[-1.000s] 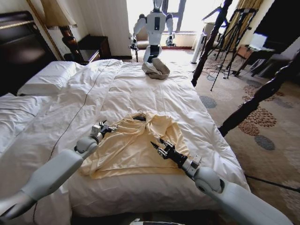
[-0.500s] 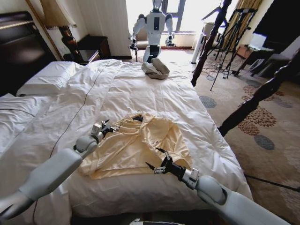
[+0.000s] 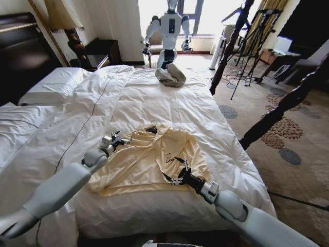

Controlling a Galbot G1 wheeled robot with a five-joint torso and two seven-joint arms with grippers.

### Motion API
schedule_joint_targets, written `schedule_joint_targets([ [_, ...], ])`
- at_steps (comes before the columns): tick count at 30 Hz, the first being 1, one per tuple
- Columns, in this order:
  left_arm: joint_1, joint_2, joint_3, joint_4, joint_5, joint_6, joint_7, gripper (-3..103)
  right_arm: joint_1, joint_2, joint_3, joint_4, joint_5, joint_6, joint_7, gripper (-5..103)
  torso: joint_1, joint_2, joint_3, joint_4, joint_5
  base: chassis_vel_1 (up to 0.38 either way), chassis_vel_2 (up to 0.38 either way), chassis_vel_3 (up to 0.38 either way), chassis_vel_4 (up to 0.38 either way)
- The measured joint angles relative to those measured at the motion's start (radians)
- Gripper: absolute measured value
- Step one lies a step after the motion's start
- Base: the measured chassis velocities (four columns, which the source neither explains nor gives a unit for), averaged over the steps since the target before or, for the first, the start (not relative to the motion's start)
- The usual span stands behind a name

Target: Pick up the clothes from the bed and hang them on the clothes hanger.

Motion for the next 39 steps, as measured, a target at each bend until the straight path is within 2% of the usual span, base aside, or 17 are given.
schedule_joint_targets([
  [2,-0.051,-0.015,0.079,0.046,0.025,-0.012,0.013,100,-0.002,-0.001,0.023,0.0,0.027,0.002,0.039,100,0.0,0.0,0.0,0.0,-0.0001,0.0,0.0,0.0,0.0],
  [5,-0.075,-0.023,0.126,0.066,0.03,-0.014,0.017,100,-0.006,0.002,0.038,0.0,0.037,0.002,0.05,100,0.0,0.0,0.0,0.0,0.0001,0.0,0.0,0.0,0.0],
  [7,-0.121,-0.04,0.209,0.116,0.047,-0.024,0.028,100,-0.013,0.01,0.067,-0.003,0.044,0.002,0.06,100,0.0,0.0,0.0,0.0001,-0.0003,0.0,0.0,0.0,0.0],
  [11,-0.153,-0.06,0.248,0.16,0.068,-0.04,0.036,101,-0.02,0.015,0.086,-0.006,0.045,0.002,0.068,100,0.0,0.0,0.0,0.0003,0.0002,0.0,0.0,0.0,0.0],
  [13,-0.175,-0.075,0.261,0.181,0.071,-0.042,0.039,96,-0.034,0.016,0.105,-0.006,0.045,0.003,0.07,100,0.0,0.0,0.0,0.0002,0.0,0.0,0.0,0.0,0.0],
  [20,-0.258,-0.085,0.304,0.213,0.072,-0.038,0.059,92,-0.055,0.023,0.132,-0.011,0.043,0.007,0.076,100,0.0,0.0,0.0,0.0002,0.0001,0.0,0.0,0.0,0.0],
  [21,-0.278,-0.09,0.316,0.225,0.072,-0.038,0.062,88,-0.055,0.026,0.133,-0.013,0.043,0.007,0.076,100,0.0,0.0,0.0,0.0003,0.0,0.0,0.0,0.0,0.0],
  [25,-0.339,-0.11,0.37,0.271,0.075,-0.04,0.076,91,-0.055,0.032,0.135,-0.015,0.043,0.008,0.077,100,0.0,0.0,0.0,0.0,0.0,0.0,0.0,0.0,0.0],
  [32,-0.408,-0.105,0.464,0.327,0.079,-0.042,0.145,92,-0.065,0.033,0.163,-0.019,0.045,0.016,0.078,100,0.0,0.0,0.0,0.0,-0.0002,0.0,0.0,0.0,0.0],
  [37,-0.452,-0.087,0.533,0.351,0.071,-0.021,0.239,96,-0.078,0.047,0.179,-0.032,0.044,0.028,0.078,100,0.0,0.0,0.0,0.0002,0.0,0.0,0.0,0.0,0.0],
  [39,-0.474,-0.088,0.557,0.364,0.071,-0.008,0.3,89,-0.082,0.054,0.182,-0.036,0.042,0.031,0.078,100,0.0,0.0,0.0,0.0003,0.0003,0.0,0.0,0.0,0.0],
])
